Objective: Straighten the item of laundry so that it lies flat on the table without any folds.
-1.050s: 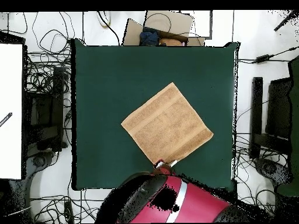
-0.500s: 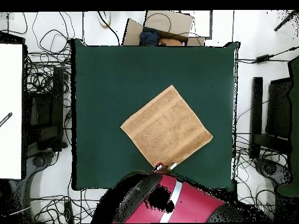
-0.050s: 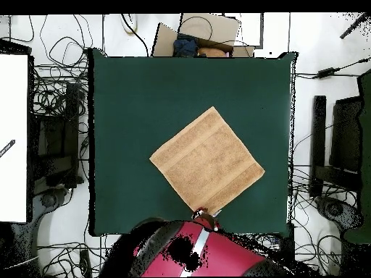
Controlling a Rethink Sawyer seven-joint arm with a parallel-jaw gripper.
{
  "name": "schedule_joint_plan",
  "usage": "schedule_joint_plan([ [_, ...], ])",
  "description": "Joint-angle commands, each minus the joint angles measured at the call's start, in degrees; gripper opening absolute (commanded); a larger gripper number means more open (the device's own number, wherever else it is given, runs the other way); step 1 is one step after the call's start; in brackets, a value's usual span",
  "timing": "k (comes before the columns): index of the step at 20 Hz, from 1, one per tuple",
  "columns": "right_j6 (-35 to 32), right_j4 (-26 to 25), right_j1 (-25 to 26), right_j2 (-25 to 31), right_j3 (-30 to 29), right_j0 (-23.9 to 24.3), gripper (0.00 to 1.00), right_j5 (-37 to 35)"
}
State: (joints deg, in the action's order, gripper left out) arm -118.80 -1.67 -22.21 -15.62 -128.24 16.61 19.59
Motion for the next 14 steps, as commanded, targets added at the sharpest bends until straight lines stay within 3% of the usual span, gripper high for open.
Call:
schedule_joint_plan([
  [1, -1.89, -1.87, -0.92, -1.01, 2.79, -0.43, 1.0, -8.28],
  [9, -2.76, -2.96, -0.42, -2.17, 5.91, -0.65, 1.0, -9.34],
  [14, -3.99, -3.56, -0.82, -0.71, 4.85, -0.31, 1.0, -9.16],
])
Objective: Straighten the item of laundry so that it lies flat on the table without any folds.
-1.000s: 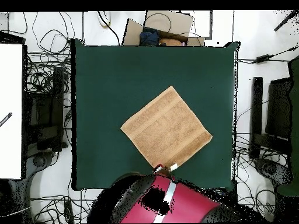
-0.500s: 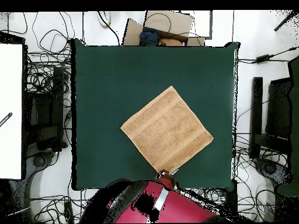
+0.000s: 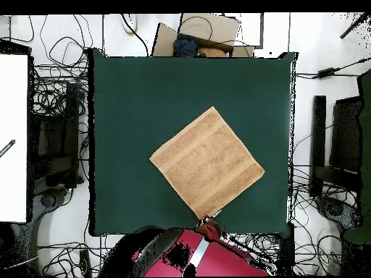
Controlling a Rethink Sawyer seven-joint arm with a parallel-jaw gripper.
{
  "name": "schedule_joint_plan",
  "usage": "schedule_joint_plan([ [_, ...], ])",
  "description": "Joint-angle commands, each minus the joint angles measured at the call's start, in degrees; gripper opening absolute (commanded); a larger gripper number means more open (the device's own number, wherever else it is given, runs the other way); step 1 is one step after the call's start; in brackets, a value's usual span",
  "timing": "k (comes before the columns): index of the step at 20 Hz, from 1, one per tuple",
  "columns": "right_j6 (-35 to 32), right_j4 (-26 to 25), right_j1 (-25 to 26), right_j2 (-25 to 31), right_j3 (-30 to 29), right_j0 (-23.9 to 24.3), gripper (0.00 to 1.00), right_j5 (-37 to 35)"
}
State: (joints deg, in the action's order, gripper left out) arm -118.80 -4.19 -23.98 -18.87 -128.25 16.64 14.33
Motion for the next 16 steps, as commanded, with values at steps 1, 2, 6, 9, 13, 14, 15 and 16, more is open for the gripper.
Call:
schedule_joint_plan([
  [1, -4.13, -0.93, 0.64, 3.17, 4.74, -0.57, 1.0, -4.5],
  [2, -4.71, -0.26, 0.32, 3.39, 4.31, -1.58, 1.0, -4.9],
  [6, -6.24, 1.77, -0.32, 2.83, 4.39, -6.9, 1.0, -2.2],
  [9, -4.82, 0.59, 3.33, -2.88, 7.54, -13.76, 1.0, 15.83],
  [13, -1.06, -6.78, 3.98, -3.33, 10.62, -14.48, 1.0, 27.5],
  [14, -1.07, -10.57, 2.81, -1.61, 11.3, -13.09, 1.0, 28.88],
  [15, -1.08, -14.37, 1.64, 0.1, 11.98, -11.71, 1.0, 30.25],
  [16, -2.08, -16.72, 0.66, 1.43, 12.35, -10.17, 1.0, 30.47],
])
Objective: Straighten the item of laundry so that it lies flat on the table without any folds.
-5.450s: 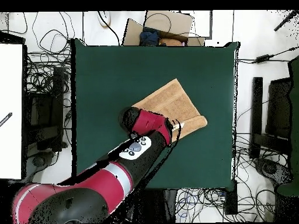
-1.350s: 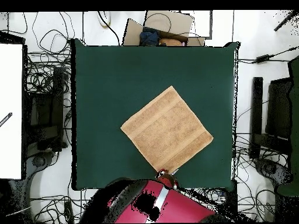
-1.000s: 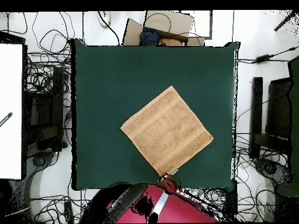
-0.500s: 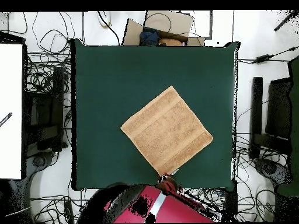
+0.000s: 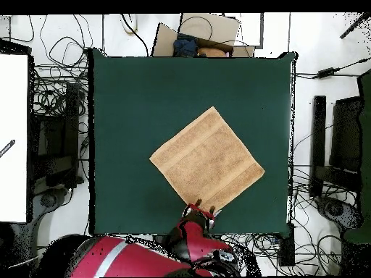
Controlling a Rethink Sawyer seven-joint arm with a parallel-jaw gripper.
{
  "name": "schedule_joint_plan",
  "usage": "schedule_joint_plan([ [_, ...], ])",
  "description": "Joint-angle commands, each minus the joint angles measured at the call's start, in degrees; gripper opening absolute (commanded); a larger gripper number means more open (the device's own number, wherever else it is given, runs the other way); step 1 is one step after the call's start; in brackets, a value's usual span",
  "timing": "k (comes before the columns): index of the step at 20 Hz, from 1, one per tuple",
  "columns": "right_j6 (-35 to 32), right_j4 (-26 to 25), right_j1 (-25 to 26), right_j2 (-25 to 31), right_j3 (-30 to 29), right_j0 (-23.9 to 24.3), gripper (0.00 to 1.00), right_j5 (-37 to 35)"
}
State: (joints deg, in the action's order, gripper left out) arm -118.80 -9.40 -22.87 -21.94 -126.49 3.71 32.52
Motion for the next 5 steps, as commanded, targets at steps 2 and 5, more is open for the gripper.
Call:
schedule_joint_plan([
  [2, -3.83, -12.1, -0.8, 5.28, 10.74, 3.54, 1.0, 11.6],
  [5, -5.09, -11.06, -1.45, 5.21, 10.75, 3.58, 1.0, 10.39],
])
